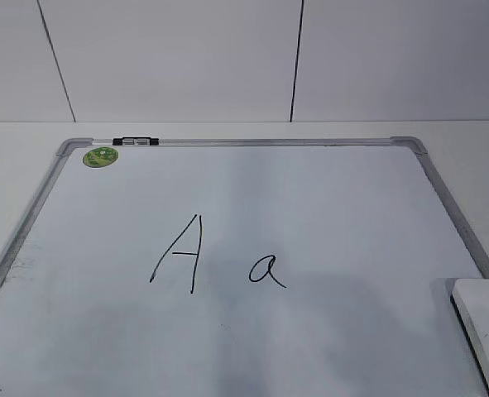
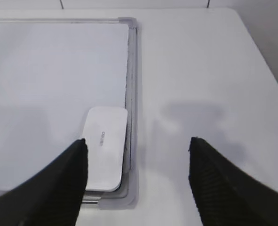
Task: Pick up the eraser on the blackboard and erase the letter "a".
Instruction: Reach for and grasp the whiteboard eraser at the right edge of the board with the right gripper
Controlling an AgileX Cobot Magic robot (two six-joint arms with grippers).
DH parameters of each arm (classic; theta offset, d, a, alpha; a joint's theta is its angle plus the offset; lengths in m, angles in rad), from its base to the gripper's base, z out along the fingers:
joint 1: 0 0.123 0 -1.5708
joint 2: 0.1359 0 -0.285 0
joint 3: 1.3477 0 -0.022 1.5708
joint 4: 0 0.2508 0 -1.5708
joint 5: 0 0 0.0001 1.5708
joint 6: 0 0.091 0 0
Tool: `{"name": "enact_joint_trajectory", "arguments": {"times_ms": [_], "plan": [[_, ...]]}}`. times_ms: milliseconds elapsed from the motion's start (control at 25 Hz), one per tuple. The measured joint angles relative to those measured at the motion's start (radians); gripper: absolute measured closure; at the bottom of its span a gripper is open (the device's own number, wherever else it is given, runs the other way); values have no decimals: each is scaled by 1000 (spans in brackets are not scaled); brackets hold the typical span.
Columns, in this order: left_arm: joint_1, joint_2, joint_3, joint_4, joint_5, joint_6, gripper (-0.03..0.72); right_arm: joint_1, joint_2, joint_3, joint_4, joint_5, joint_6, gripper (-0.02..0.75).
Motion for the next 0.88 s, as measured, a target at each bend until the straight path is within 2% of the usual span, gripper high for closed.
{"name": "enact_joint_trajectory", "arguments": {"times_ms": [520, 720, 880], "plan": [[0, 0, 0, 0, 0, 0, 453, 0, 429, -37, 221, -61, -83, 192], [0, 0, 0, 0, 0, 0, 453, 0, 542, -81, 257, -65, -97, 85], [0, 0, 0, 0, 0, 0, 453, 0, 636, -92, 298, -56, -99, 64]]}}
